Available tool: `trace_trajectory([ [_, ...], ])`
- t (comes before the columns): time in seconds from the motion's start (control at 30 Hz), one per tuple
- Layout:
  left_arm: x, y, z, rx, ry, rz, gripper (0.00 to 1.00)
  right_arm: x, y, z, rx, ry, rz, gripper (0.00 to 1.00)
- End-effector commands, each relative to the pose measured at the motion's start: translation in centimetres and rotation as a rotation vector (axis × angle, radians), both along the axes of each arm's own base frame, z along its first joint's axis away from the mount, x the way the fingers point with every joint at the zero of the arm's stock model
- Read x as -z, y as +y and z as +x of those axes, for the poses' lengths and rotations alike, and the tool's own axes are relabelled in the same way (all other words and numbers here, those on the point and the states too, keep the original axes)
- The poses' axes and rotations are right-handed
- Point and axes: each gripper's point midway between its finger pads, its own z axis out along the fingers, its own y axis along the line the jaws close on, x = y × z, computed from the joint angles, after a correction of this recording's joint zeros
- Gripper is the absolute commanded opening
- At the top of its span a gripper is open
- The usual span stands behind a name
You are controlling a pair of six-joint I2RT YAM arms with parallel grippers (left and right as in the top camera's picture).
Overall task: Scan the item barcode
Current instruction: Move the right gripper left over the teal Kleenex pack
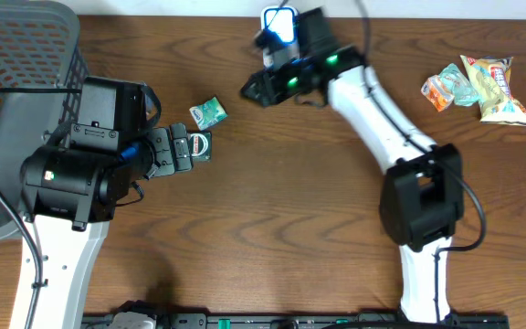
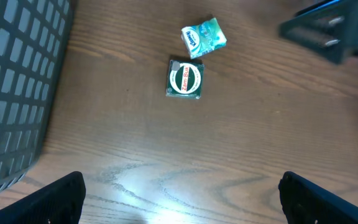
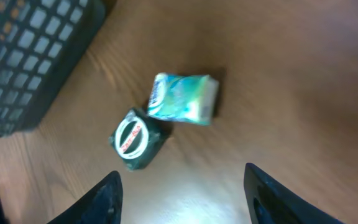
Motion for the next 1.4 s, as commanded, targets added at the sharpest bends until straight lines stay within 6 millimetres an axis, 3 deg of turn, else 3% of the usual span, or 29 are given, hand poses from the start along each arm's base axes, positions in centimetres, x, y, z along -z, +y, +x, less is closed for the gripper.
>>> trace_trajectory([
  [0.0,-0.4,0.1,0.1,-0.002,-0.013,0.006,0.98,2.4,1.1,-0.5,0.132,0.054,-0.073,0.58],
  [0.13,-0.4,0.1,0.1,-0.002,-0.013,0.006,0.98,3.6,2.9,-0.3,0.271,0.024,-0.102,0.72],
  [0.23,-0.4,0.1,0.1,-0.002,-0.013,0.006,0.98,3.2,4.7,-0.5,0.25,-0.023,-0.069,0.76],
  [0.37,-0.4,0.1,0.1,-0.002,-0.013,0.006,0.97,3.3,5.0,0.2,0.306,-0.111,-0.112,0.79],
  [0.47,-0.4,0.1,0.1,-0.002,-0.013,0.006,0.98,3.0,4.8,1.3,0.363,-0.18,-0.139,0.56],
  [0.53,-0.4,0.1,0.1,-0.002,-0.013,0.006,0.98,2.8,4.9,1.9,0.385,-0.214,-0.132,0.48],
  [0.73,-0.4,0.1,0.1,-0.002,-0.013,0.006,0.98,3.8,6.7,4.0,0.405,-0.274,-0.05,0.47],
  [1.07,-0.4,0.1,0.1,-0.002,-0.013,0.006,0.98,10.6,7.7,3.7,0.376,-0.197,-0.058,0.42],
  [1.17,-0.4,0.1,0.1,-0.002,-0.013,0.006,0.98,12.2,7.2,3.2,0.357,-0.176,-0.109,0.29],
  [1.37,-0.4,0.1,0.1,-0.002,-0.013,0.006,0.97,12.9,5.5,2.7,0.349,-0.178,-0.213,0.04],
])
